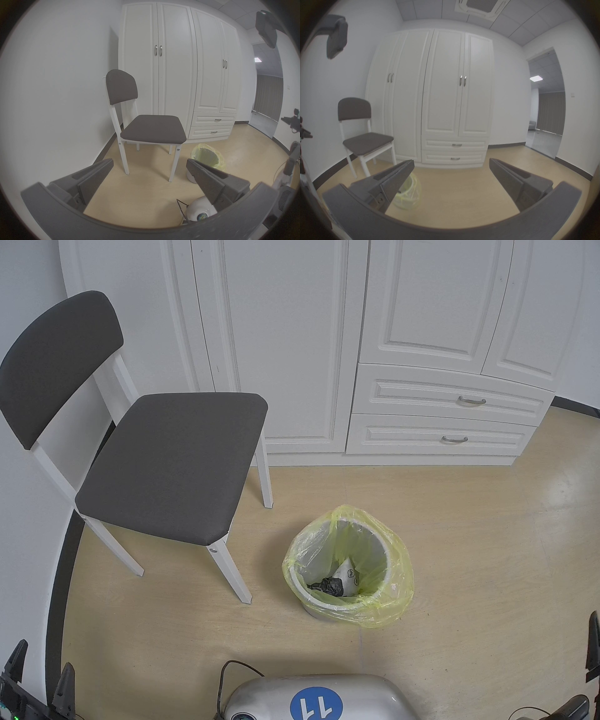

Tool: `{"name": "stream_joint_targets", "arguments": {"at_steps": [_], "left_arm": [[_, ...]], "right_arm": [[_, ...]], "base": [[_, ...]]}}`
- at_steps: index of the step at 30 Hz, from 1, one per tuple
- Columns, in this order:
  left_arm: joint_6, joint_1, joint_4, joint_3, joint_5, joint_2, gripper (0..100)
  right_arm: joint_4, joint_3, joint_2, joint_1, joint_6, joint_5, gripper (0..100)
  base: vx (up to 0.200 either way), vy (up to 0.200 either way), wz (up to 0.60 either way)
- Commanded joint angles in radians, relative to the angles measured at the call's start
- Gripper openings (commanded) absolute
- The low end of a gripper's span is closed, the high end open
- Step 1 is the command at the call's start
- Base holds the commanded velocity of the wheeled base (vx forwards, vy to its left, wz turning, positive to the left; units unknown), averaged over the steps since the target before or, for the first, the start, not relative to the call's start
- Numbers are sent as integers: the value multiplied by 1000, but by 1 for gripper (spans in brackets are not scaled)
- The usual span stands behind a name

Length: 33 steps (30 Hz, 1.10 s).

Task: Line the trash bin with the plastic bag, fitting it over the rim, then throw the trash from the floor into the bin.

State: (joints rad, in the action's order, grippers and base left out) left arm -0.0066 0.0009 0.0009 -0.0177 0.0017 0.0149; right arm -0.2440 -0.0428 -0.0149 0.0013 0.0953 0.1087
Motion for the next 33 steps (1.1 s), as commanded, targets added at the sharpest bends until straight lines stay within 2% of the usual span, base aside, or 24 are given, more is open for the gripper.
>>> {"name": "stream_joint_targets", "arguments": {"at_steps": [1, 6, 12, 18, 22, 33], "left_arm": [[-3, 1, -1, 18, -2, -15, 100], [-1, 1, -1, 18, -2, -15, 100], [-1, 1, -1, 18, -2, -15, 100], [4, 1, -1, 18, -3, -15, 100], [4, 1, -1, 18, -3, -15, 100], [30, 2, 1, 18, -8, -15, 100]], "right_arm": [[61, 43, 15, 0, -6, -26, 100], [175, 43, 15, 0, -34, -27, 100], [178, 43, 15, 0, -66, -30, 100], [180, 43, 15, 0, -69, -77, 100], [275, 32, 13, -1, -80, -93, 100], [250, 40, 15, 0, -109, -90, 100]], "base": [[0, 0, 0], [0, 0, 0], [0, 0, 0], [0, 0, 0], [0, 0, 0], [0, 0, 0]]}}
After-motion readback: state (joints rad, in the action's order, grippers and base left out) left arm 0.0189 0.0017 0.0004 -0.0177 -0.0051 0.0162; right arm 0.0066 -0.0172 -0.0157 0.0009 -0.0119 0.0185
